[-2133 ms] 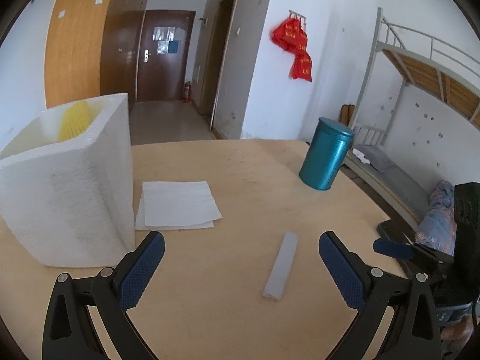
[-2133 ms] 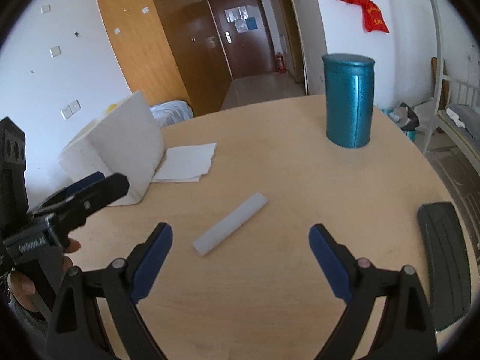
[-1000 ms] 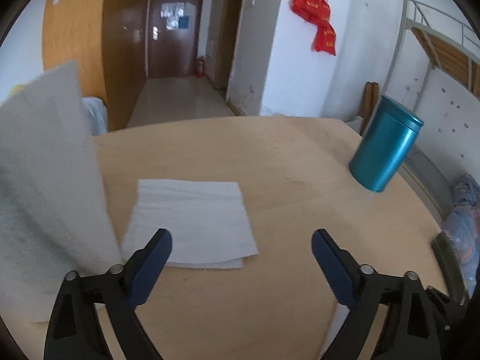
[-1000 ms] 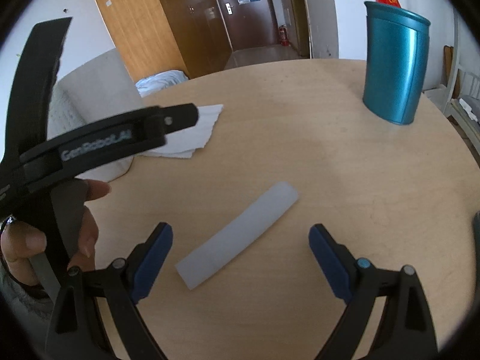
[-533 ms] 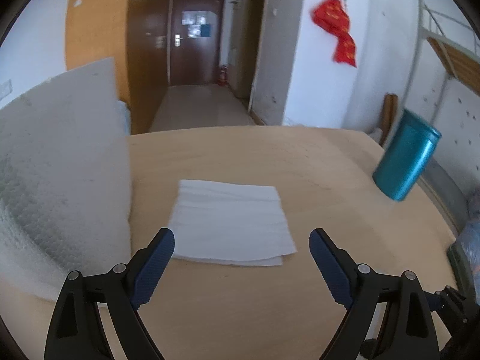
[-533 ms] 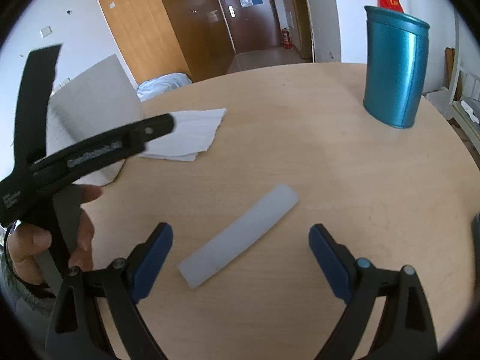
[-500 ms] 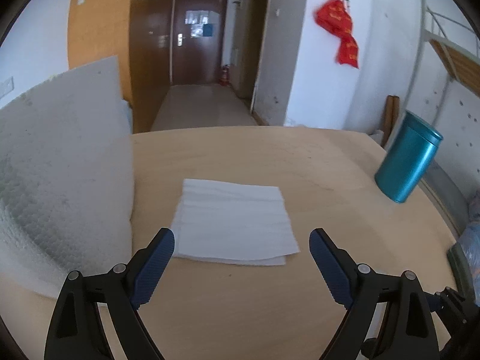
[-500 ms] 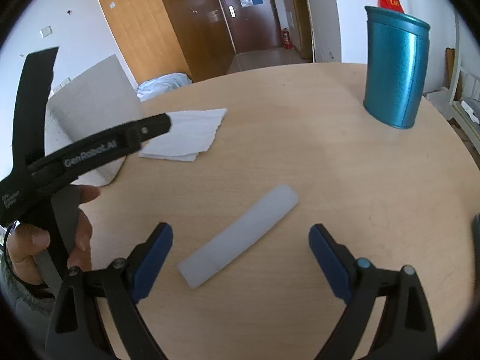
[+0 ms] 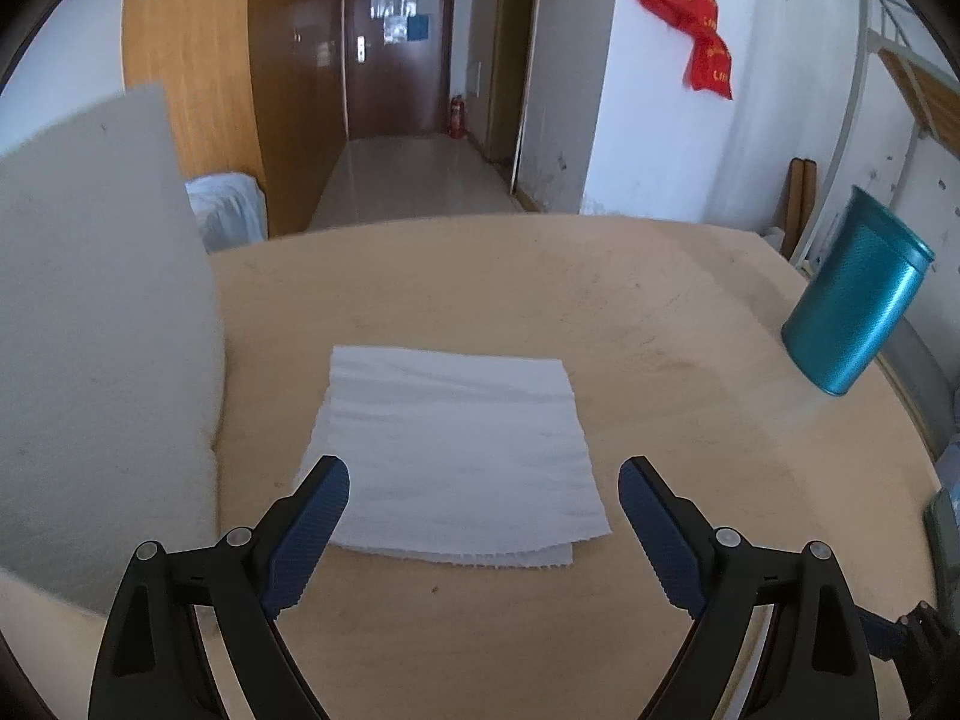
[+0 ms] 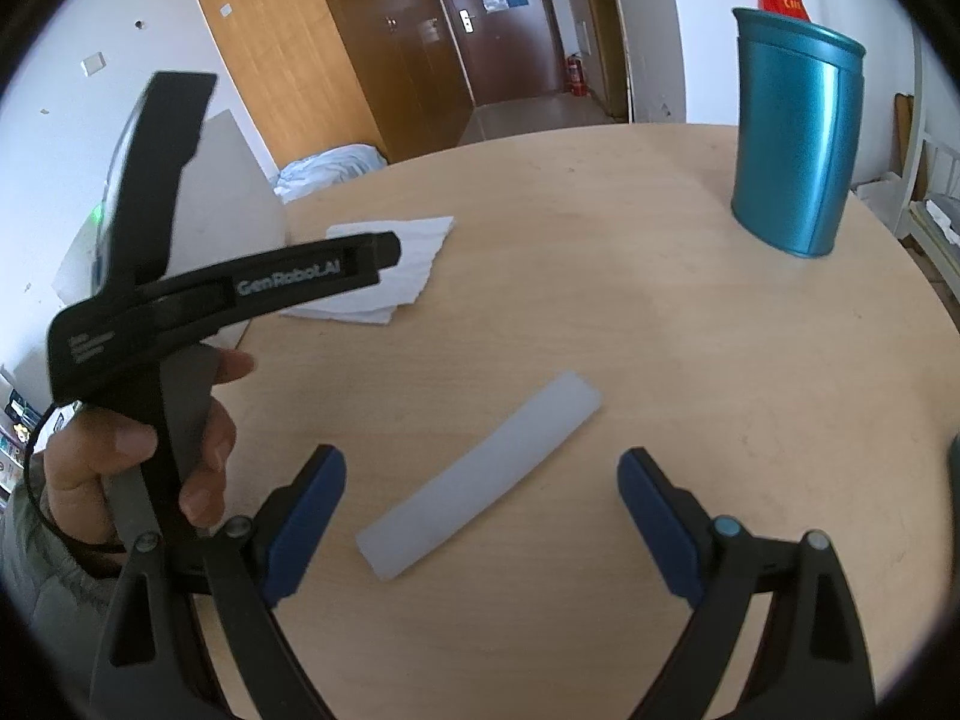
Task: Organize soft objects
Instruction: 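Move the left tool to the white paper towel while the right tool approaches the white foam tube, then pinch the paper towel with the left tool while the right tool grips the white foam tube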
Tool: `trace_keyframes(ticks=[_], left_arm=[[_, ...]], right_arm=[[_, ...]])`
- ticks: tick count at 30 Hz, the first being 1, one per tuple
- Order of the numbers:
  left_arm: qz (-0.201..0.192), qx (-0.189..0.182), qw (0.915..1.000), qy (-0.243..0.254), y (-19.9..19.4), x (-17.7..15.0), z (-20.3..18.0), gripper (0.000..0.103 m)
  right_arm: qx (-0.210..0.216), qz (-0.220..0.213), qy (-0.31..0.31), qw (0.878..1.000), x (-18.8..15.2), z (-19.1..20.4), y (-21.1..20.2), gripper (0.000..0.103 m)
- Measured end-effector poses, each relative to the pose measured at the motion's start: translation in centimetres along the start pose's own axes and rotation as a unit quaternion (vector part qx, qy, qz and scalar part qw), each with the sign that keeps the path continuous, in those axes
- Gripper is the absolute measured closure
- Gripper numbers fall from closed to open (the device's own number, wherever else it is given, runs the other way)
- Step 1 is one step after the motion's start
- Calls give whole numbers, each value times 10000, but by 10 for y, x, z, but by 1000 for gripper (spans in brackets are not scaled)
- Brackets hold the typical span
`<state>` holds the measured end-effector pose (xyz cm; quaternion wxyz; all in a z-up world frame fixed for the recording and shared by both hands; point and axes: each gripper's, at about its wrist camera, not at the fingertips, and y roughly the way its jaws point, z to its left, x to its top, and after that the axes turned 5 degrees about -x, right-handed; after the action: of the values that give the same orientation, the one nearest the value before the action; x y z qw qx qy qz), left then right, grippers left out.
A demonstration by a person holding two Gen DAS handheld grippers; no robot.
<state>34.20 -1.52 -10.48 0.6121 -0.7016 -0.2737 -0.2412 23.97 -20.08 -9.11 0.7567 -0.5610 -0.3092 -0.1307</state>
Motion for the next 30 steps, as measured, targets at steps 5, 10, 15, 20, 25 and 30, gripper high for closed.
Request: trace_keyframes(ticks=[5, 10, 15, 20, 25, 30], left_arm=[[267, -72, 9995, -162, 15, -1, 8, 20], [286, -37, 9995, -157, 17, -2, 9, 24], [285, 199, 9994, -12, 18, -5, 5, 33], [226, 356, 9991, -15, 17, -6, 9, 61], [207, 384, 9990, 78, 16, -6, 6, 97], [200, 384, 9990, 60, 16, -4, 6, 102]], right_arm=[[0, 1, -17, 10000, 0, 2, -1, 9], [-8, -1, -11, 10000, 1, 3, 0, 9], [-16, 21, -4, 10000, 0, 4, 0, 9], [-43, 37, -25, 10000, 2, 3, 0, 9], [-110, 107, -71, 9999, 1, 6, 5, 9], [-365, 190, -227, 9989, 5, 13, 13, 9]])
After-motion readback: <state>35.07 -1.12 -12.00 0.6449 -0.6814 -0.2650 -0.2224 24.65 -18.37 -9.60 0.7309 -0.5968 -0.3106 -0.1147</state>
